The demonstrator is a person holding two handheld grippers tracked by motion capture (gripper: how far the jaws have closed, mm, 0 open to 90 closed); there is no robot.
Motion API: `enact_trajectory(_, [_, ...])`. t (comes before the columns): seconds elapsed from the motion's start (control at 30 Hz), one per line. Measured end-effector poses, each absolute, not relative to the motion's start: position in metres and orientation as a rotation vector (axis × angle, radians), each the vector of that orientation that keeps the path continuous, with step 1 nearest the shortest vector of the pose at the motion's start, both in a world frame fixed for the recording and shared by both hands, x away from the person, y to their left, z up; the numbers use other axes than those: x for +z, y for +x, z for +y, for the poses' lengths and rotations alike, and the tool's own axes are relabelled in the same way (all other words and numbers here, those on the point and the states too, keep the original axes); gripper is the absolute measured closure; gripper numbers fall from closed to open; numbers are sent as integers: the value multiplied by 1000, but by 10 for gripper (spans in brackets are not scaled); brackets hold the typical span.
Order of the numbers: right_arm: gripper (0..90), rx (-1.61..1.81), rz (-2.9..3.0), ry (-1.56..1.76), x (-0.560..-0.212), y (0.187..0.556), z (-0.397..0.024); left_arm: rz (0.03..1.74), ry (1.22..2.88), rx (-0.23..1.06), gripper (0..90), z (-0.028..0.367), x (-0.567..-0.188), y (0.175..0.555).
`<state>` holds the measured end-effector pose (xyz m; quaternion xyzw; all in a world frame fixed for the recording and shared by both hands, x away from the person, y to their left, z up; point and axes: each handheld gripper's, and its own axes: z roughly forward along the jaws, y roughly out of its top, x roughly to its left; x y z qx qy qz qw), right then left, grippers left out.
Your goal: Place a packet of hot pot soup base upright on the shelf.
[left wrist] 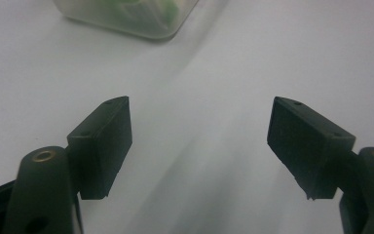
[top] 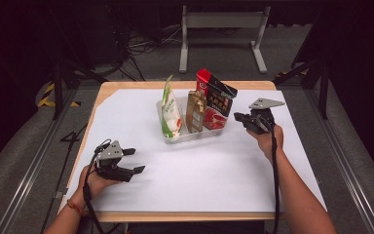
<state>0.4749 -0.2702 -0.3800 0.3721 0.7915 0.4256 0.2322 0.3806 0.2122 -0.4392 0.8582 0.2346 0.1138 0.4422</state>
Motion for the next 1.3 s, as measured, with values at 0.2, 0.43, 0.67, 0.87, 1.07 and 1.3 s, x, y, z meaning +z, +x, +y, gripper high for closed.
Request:
enact_trajectory(0.2, [900, 1131, 2181, 1089, -406, 497, -268, 584, 2131, 282, 262, 213, -440, 381])
enact_trajectory(0.43, [900, 1189, 2238, 1006, -415, 503, -259, 583, 2130, 282, 260, 214, -440, 381])
enact_trajectory(0.67, [900, 1229, 2262, 975, -415, 501, -259, 586, 2125, 279, 265, 215, -440, 381])
enact_trajectory(0.87, [900, 1258, 2277, 920, -412, 496, -261, 583, 2128, 280, 263, 214, -440, 381])
enact_trajectory(1.07, [900, 1268, 2304, 868, -412, 490, -259, 587, 2129, 282, 265, 213, -440, 382])
enact_trajectory(1.3, [900, 1252, 2369, 773, -410, 475, -250, 589, 2128, 280, 265, 213, -440, 382])
